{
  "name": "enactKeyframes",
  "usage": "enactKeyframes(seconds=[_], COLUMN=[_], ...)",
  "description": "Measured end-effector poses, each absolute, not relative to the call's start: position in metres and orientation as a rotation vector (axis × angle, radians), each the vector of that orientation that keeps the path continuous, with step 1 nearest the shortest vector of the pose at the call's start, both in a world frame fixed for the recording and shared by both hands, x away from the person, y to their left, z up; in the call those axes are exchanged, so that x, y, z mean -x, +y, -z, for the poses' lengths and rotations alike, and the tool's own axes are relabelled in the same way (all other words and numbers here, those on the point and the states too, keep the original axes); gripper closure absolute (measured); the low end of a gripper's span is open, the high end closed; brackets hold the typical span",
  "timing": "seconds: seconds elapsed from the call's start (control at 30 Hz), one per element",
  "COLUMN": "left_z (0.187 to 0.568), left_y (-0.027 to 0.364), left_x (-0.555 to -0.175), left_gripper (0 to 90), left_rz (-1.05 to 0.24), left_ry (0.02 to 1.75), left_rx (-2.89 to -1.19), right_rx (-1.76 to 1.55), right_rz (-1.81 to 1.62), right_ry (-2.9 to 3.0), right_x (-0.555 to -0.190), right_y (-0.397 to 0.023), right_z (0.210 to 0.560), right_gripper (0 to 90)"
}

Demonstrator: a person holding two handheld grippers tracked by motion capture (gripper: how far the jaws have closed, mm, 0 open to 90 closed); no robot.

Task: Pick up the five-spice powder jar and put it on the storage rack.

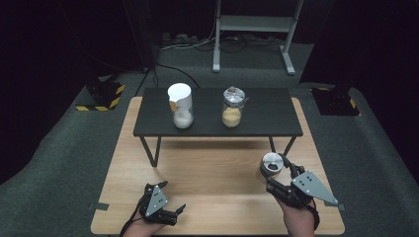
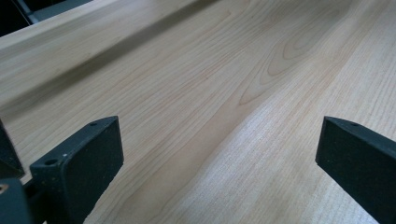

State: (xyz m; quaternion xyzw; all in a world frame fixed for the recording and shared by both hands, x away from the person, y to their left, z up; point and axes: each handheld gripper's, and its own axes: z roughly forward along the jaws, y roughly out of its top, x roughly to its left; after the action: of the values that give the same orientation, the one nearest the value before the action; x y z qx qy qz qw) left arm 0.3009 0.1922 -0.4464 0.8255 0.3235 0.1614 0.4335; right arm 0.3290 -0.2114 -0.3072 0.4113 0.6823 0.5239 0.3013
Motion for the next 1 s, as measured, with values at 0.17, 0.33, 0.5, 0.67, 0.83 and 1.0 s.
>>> enactKeyframes(seconds=[0.17,0.33,0.5,0.67,0.83,1.0], left_z=[0.446,0.446,0.446,0.446,0.446,0.446], left_y=[0.192,0.192,0.192,0.192,0.192,0.192], left_x=[-0.301,-0.301,-0.301,-0.301,-0.301,-0.301], left_gripper=[1.1,1.1,1.1,1.1,1.1,1.1], left_rz=[-0.4,-0.399,-0.398,-0.397,-0.395,-0.394], left_ry=[0.803,0.801,0.8,0.8,0.799,0.798], left_rx=[-2.059,-2.057,-2.059,-2.06,-2.058,-2.058], right_rx=[-1.068,-1.065,-1.06,-1.048,-1.039,-1.037], right_rz=[-1.393,-1.402,-1.407,-1.417,-1.423,-1.431], right_ry=[1.794,1.769,1.755,1.738,1.727,1.706], right_x=[-0.335,-0.341,-0.345,-0.35,-0.353,-0.356], right_y=[-0.21,-0.211,-0.211,-0.21,-0.209,-0.208], right_z=[0.295,0.287,0.281,0.273,0.267,0.261], right_gripper=[34.7,34.7,34.7,34.7,34.7,34.7])
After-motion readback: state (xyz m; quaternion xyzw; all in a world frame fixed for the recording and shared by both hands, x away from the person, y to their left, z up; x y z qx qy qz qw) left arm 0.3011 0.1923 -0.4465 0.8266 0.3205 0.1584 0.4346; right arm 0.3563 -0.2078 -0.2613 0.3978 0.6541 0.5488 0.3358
